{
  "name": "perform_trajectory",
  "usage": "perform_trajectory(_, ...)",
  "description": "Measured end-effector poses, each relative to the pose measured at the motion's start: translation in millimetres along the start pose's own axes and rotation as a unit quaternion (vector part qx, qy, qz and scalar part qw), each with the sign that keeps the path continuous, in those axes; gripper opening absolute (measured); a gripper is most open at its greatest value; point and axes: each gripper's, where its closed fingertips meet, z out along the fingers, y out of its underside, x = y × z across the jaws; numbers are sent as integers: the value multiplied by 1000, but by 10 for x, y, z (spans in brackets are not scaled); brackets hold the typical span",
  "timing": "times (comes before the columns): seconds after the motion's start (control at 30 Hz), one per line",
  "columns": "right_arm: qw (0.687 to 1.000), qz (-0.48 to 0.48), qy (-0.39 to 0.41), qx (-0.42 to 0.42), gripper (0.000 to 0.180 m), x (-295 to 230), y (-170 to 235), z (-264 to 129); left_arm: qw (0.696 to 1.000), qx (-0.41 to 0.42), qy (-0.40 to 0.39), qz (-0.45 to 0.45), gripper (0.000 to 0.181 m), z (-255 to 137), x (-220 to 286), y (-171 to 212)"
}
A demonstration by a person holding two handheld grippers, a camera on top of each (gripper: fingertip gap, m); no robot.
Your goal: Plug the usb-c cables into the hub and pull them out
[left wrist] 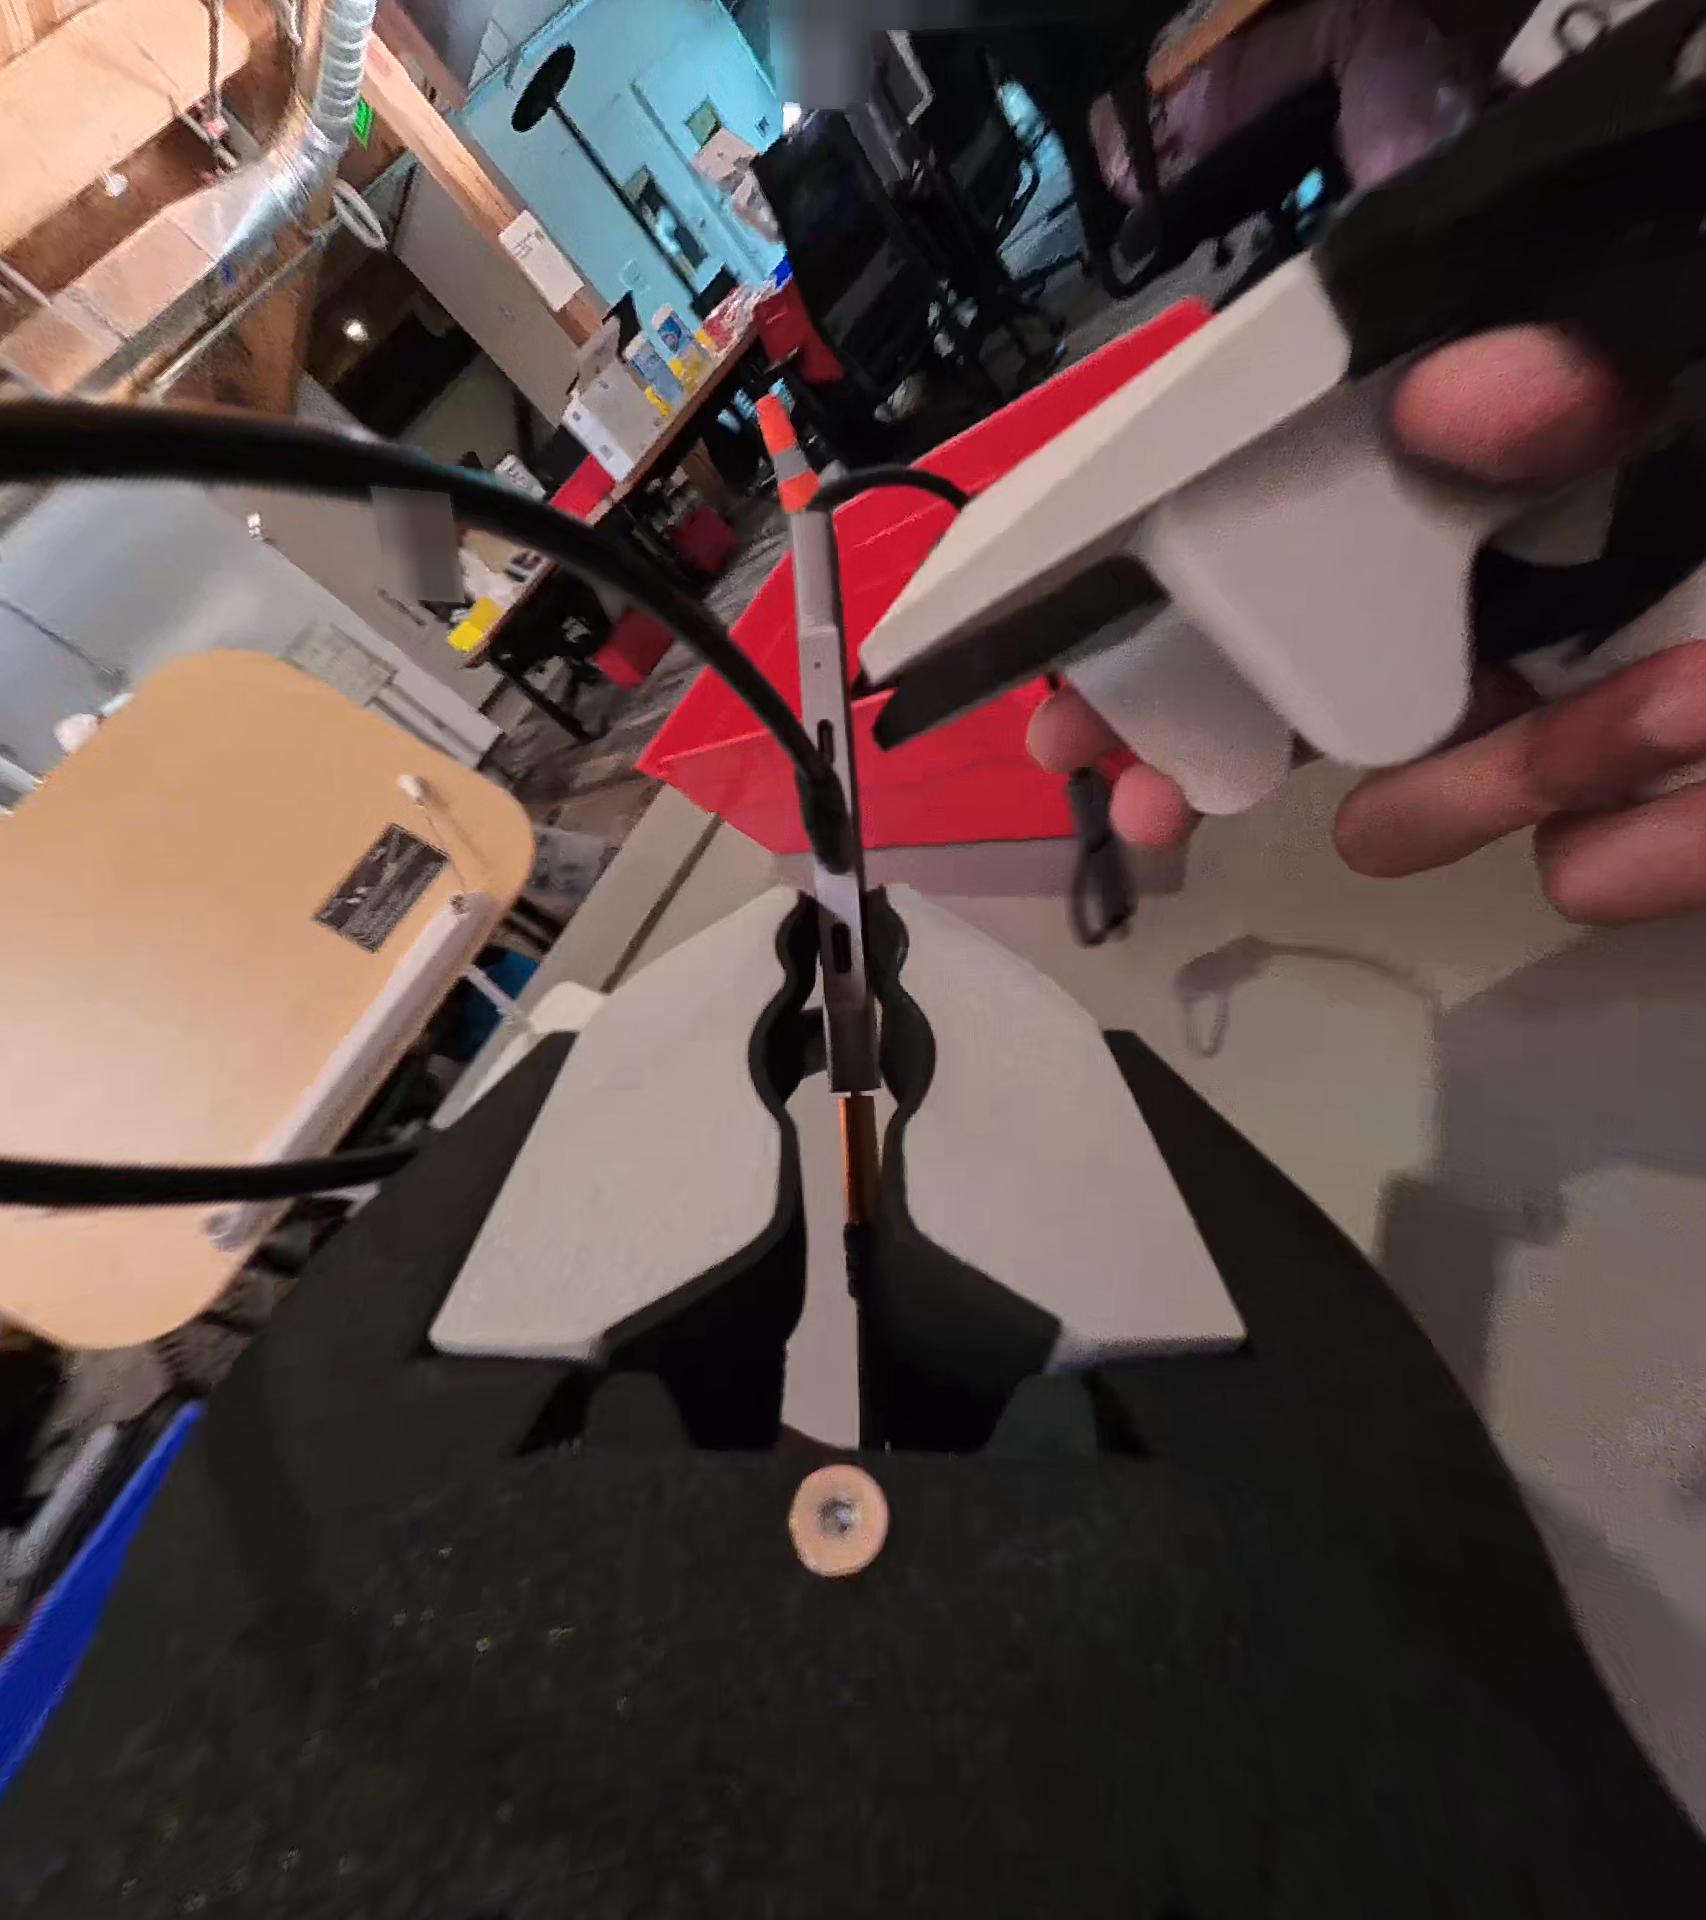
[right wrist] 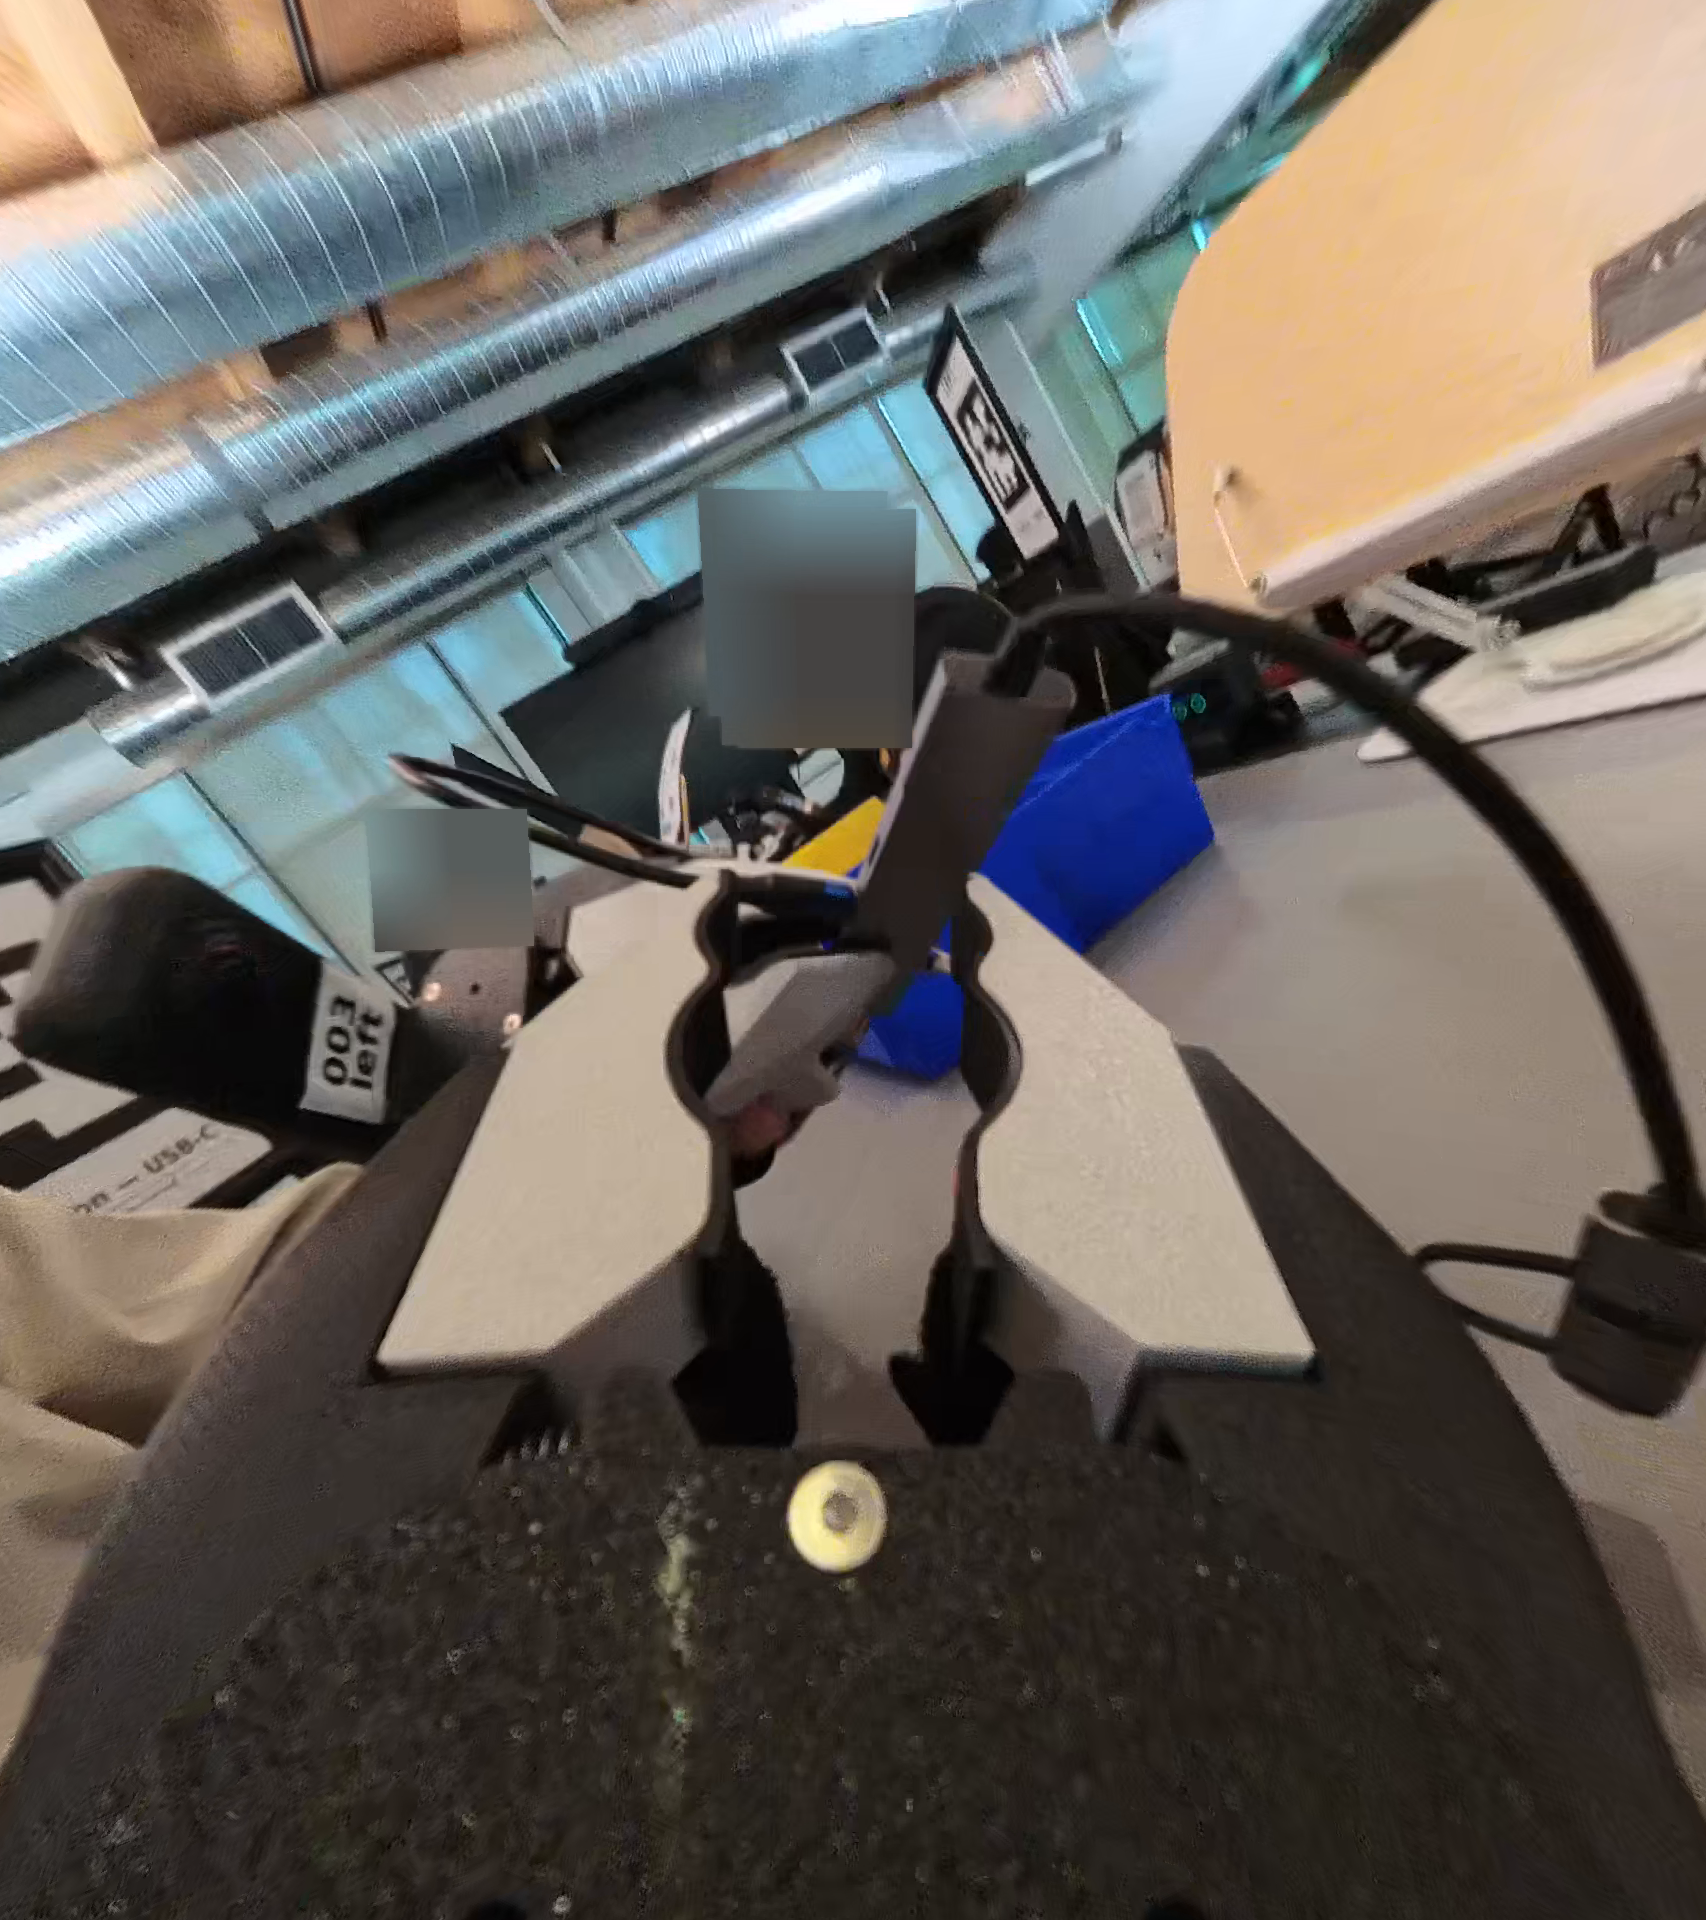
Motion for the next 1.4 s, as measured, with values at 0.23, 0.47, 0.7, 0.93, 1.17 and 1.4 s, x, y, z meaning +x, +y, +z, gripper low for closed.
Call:
perform_trajectory(0.23,1000,22,6,19,23,106,-104,-41,1000,14,18,3,8,-3,223,-99)
perform_trajectory(0.47,991,68,31,111,22,375,-516,-357,987,21,56,-148,29,-317,480,-371)
perform_trajectory(0.7,972,212,-12,104,23,291,-356,-222,998,44,13,-31,33,-427,336,-17)
perform_trajectory(0.93,947,316,-46,48,23,182,87,18,996,92,-11,-11,30,-593,67,18)
perform_trajectory(1.17,952,305,-32,15,23,193,253,87,995,96,27,29,23,-522,230,149)
perform_trajectory(1.4,929,363,-70,-5,22,93,364,125,993,101,64,-18,10,-494,302,170)
